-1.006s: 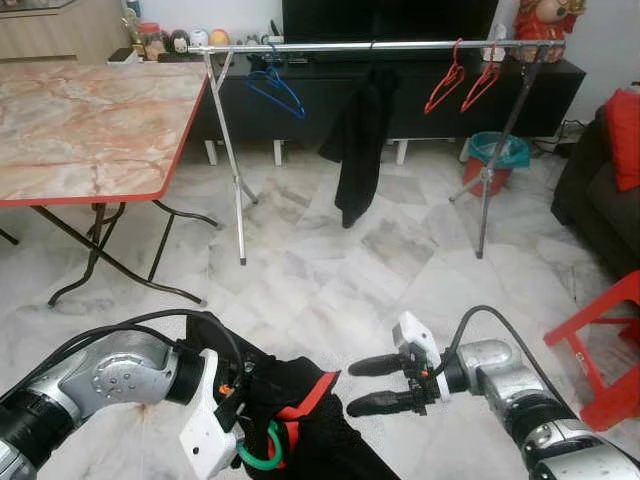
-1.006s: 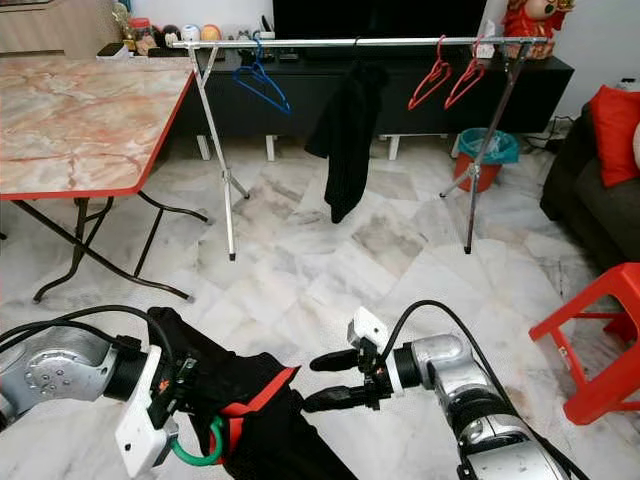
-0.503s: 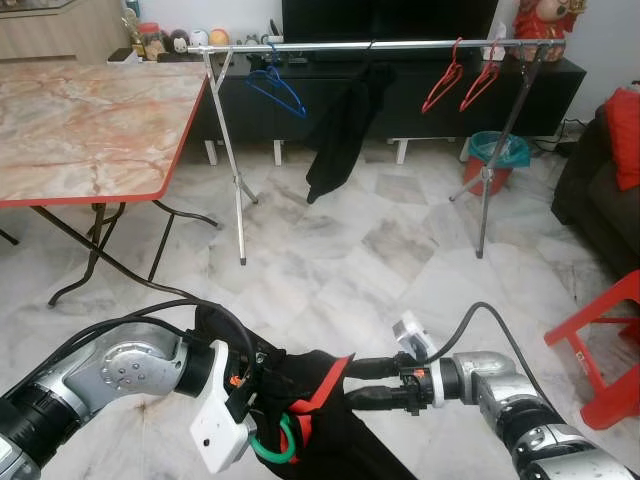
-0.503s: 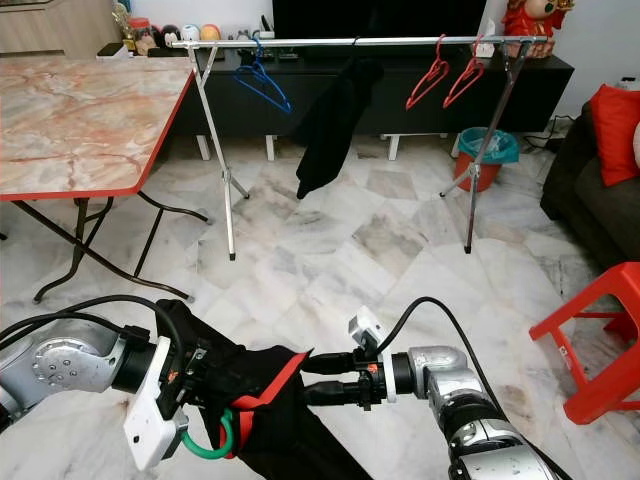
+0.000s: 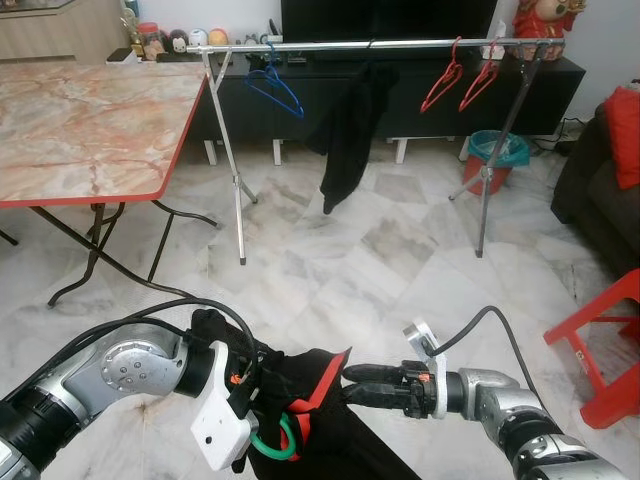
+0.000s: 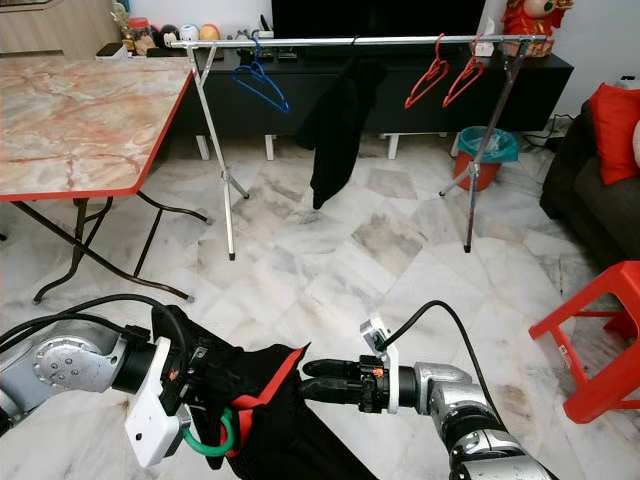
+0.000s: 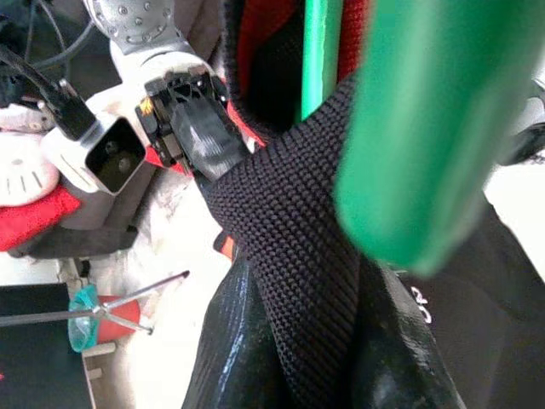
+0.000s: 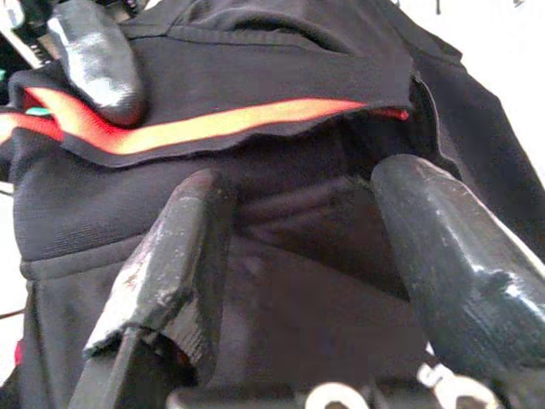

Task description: Hang hanger

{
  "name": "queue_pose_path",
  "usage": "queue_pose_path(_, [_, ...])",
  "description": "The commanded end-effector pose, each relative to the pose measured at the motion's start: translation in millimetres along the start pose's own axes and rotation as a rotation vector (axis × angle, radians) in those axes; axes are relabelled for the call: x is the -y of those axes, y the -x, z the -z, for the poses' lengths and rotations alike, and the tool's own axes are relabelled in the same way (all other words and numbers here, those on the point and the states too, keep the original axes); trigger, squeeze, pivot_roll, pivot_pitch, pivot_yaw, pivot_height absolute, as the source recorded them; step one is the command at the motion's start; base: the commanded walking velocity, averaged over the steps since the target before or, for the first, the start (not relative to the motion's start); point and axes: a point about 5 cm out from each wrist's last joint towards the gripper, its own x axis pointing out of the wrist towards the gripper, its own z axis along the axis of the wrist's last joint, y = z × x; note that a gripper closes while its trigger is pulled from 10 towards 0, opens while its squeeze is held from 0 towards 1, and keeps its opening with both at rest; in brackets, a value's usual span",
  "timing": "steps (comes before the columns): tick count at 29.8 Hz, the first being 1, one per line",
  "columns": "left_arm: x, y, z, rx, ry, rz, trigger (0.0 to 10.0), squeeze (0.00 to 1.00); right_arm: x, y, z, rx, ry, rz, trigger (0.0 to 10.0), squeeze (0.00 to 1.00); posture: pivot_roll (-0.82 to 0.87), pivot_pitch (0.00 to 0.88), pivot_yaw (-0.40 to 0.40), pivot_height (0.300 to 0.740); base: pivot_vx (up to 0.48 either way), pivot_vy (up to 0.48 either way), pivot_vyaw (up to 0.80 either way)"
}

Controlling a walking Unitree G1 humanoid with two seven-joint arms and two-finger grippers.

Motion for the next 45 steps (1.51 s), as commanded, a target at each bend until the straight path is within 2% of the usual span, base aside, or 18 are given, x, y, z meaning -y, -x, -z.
queue_pose_path(1, [-6.2, 0.6, -3, 0.018, -0.012, -0.022, 10.0, 0.0, -1.1, 0.8, -1, -0.007, 0.012, -0.014, 0.0, 0.0, 0.09, 0.0, 0.011, 0.74, 0.0, 0.0, 0.0])
queue_pose_path(14, [-4.6, -0.8, -1, 0.0, 0.022, -0.013, 10.0, 0.0, -0.8, -2.3, -1, -0.023, 0.007, -0.006, 0.0, 0.0, 0.09, 0.0, 0.002, 0.74, 0.0, 0.0, 0.0])
queue_pose_path(15, [-4.3, -0.8, 0, -0.006, 0.029, -0.016, 10.0, 0.0, 0.1, -2.2, -2, -0.022, 0.015, 0.012, 3.6, 0.0, 0.09, 0.0, 0.002, 0.74, 0.0, 0.0, 0.0])
queue_pose_path(16, [-3.8, -0.7, 1, -0.014, 0.042, -0.02, 10.0, 0.0, 0.6, -2.3, -2, -0.019, 0.021, 0.023, 6.1, 0.0, 0.09, 0.0, 0.002, 0.74, 0.0, 0.0, 0.0])
queue_pose_path(17, [-3.1, -0.6, 3, -0.021, 0.061, -0.027, 10.0, 0.0, 1.4, -2.0, -2, -0.013, 0.035, 0.04, 7.9, 0.0, 0.09, 0.0, 0.002, 0.74, 0.0, 0.0, 0.0])
queue_pose_path(18, [-2.7, -0.5, 4, -0.026, 0.074, -0.032, 10.0, 0.0, 2.0, -1.8, -3, -0.01, 0.045, 0.051, 7.9, 0.0, 0.09, 0.0, 0.002, 0.74, 0.0, 0.0, 0.0])
queue_pose_path(19, [-2.5, -0.2, 7, -0.034, 0.097, -0.044, 10.0, 0.0, 3.5, -1.6, -4, -0.004, 0.066, 0.082, 10.0, 0.0, 0.09, 0.0, 0.004, 0.74, 0.0, 0.0, 0.0])
queue_pose_path(22, [-1.6, 1.6, 14, -0.059, 0.179, -0.083, 10.0, 0.0, 10.0, -2.1, -17, 0.052, 0.157, 0.224, 10.0, 0.0, 0.08, 0.0, 0.006, 0.74, 0.0, 0.0, 0.0])
queue_pose_path(23, [-1.6, 1.6, 14, -0.059, 0.179, -0.083, 10.0, 0.0, 10.0, -2.1, -17, 0.052, 0.157, 0.224, 10.0, 0.0, 0.08, 0.0, 0.006, 0.74, 0.0, 0.0, 0.0])
queue_pose_path(26, [-1.3, 1.4, 15, -0.054, 0.229, -0.093, 10.0, 0.0, 16.2, -1.0, -38, 0.114, 0.263, 0.398, 10.0, 0.0, 0.08, 0.0, 0.007, 0.74, 0.0, 0.0, 0.0])
queue_pose_path(28, [1.5, -0.3, 14, -0.045, 0.257, -0.066, 10.0, 0.0, 16.7, -0.2, -52, 0.163, 0.302, 0.452, 10.0, 0.0, 0.08, 0.0, 0.008, 0.74, 0.0, 0.0, 0.0])
queue_pose_path(31, [3.8, -1.1, 14, -0.043, 0.289, -0.05, 10.0, 0.0, 15.6, -0.9, -61, 0.188, 0.327, 0.46, 10.0, 0.0, 0.08, 0.0, 0.011, 0.74, 0.0, 0.0, 0.0])
queue_pose_path(32, [8.3, 0.3, 18, -0.06, 0.393, -0.05, 10.0, 0.0, 11.8, -5.0, -73, 0.171, 0.402, 0.447, 10.0, 0.0, 0.07, 0.0, 0.014, 0.74, 0.0, 0.0, 0.0])
queue_pose_path(34, [10.8, 1.4, 22, -0.067, 0.484, -0.077, 10.0, 0.0, 7.2, -8.5, -83, 0.175, 0.446, 0.412, 10.0, 0.0, 0.07, 0.0, 0.016, 0.74, 0.0, 0.0, 0.0])
queue_pose_path(35, [10.8, 1.4, 22, -0.067, 0.484, -0.077, 10.0, 0.0, 7.2, -8.5, -83, 0.175, 0.446, 0.412, 10.0, 0.0, 0.07, 0.0, 0.016, 0.74, 0.0, 0.0, 0.0])
queue_pose_path(36, [12.7, 2.4, 27, -0.086, 0.572, -0.121, 10.0, 0.0, 2.2, -11.4, -90, 0.141, 0.496, 0.366, 10.0, 0.0, 0.07, 0.0, 0.016, 0.74, 0.0, 0.0, 0.0])
queue_pose_path(42, [22.0, 6.9, 49, -0.151, 0.809, -0.31, 10.0, 0.0, -3.3, -18.8, -92, 0.019, 0.606, 0.319, 10.0, 0.0, 0.06, 0.0, 0.015, 0.74, 0.0, 0.0, 0.0])
queue_pose_path(45, [25.1, 6.7, 50, -0.157, 0.842, -0.325, 10.0, 0.0, -4.0, -19.7, -92, 0.022, 0.602, 0.303, 10.0, 0.0, 0.06, 0.0, 0.012, 0.74, 0.0, 0.0, 0.0])
